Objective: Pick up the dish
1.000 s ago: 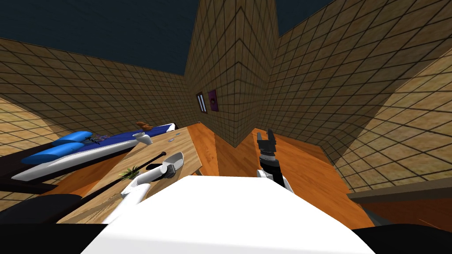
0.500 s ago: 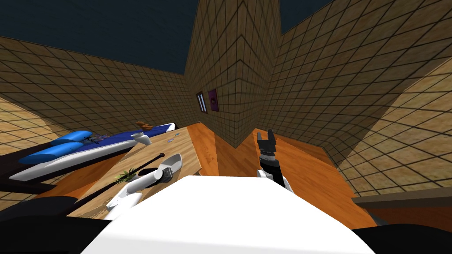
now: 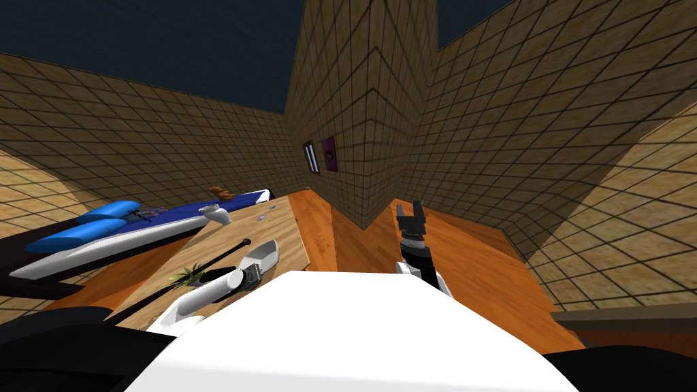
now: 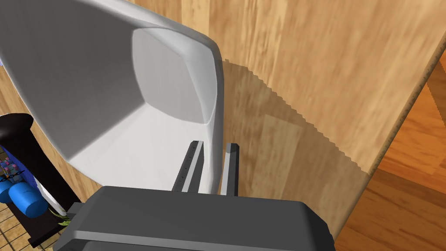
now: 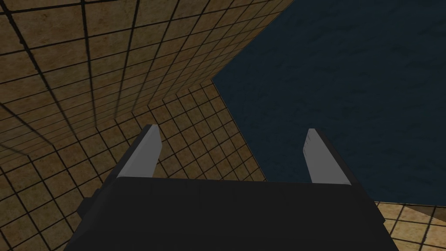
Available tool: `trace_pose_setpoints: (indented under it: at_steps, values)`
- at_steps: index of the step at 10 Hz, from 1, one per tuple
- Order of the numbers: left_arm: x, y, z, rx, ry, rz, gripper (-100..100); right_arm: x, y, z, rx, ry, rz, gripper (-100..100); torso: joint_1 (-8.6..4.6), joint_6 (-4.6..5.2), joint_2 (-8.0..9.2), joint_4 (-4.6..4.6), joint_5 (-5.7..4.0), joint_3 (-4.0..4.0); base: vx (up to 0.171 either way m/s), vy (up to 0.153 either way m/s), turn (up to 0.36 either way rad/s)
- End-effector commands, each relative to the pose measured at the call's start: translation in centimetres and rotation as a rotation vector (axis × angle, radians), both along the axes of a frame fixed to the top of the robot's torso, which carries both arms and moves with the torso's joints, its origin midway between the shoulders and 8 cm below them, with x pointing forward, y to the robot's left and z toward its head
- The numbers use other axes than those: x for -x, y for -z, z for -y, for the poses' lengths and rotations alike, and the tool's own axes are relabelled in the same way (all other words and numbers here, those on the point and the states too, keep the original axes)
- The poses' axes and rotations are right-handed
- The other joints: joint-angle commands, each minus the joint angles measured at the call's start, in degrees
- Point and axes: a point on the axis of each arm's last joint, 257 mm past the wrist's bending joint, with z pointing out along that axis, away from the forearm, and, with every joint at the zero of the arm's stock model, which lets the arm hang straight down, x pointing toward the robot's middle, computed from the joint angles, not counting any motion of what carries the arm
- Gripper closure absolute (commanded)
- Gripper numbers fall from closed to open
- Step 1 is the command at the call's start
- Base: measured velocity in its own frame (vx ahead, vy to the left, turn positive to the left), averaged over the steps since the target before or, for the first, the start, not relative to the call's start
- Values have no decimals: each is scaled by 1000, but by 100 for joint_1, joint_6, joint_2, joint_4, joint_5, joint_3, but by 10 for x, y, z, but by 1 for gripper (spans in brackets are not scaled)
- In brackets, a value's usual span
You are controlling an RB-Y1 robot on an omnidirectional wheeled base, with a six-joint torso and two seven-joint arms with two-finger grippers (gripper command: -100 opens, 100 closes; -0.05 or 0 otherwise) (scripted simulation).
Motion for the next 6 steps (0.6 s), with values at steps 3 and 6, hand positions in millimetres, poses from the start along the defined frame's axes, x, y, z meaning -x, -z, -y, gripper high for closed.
trace_pose_setpoints:
  at_steps: [3,6]
  values:
    - [19,-14,3,-21,21,0,100,0,0,0,0,0,0,0,-5,2,-6,0,-8,-4,73,7,10]
    - [52,-22,9,-17,8,-17,100,0,0,0,0,0,0,0,-18,2,-18,1,-18,-9,101,4,17]
